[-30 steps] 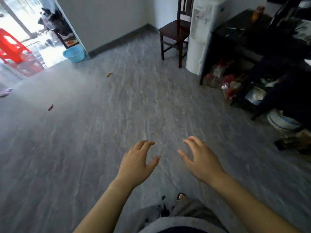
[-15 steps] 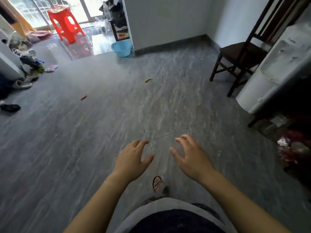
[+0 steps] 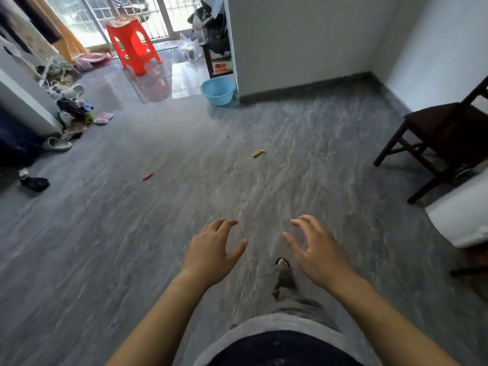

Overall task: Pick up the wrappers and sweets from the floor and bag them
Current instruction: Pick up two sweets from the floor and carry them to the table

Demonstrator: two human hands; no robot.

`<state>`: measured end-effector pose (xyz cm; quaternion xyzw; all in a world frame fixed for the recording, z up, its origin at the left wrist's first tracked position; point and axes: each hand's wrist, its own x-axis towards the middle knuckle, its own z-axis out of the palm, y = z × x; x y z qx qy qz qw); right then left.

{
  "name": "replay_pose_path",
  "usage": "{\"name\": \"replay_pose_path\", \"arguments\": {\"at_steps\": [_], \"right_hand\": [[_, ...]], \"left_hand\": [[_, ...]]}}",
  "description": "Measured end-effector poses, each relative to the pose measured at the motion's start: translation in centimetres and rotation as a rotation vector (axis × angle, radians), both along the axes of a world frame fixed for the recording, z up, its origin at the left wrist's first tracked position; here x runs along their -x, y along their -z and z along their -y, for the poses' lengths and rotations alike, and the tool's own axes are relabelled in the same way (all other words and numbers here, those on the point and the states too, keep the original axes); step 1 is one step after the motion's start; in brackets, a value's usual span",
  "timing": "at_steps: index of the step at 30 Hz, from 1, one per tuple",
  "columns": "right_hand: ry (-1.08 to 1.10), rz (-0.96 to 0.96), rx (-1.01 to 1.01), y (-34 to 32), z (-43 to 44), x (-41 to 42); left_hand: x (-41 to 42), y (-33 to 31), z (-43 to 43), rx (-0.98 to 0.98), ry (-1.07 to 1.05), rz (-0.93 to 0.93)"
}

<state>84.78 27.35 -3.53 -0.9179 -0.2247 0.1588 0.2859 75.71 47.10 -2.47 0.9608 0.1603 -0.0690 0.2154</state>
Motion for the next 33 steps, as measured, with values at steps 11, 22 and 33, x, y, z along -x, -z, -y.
{"name": "replay_pose_path", "arguments": {"at_steps": [11, 22, 33], "right_hand": [[-0.234, 0.000, -0.029, -2.0, -16.6, -26.5], [-0.058, -0.117, 0.007, 1.8, -29.5, -41.0], [0.080, -0.233, -0.019, 9.3, -39.3, -57.8]], "left_hand": [[-20.6, -2.3, -13.3, -0.039, -0.219, -0.027], [-39.4, -0.4, -30.1, -0.077, -0.043, -0.085], [-59.7, 5.0, -40.6, -0.081, 0.132, -0.219]]}}
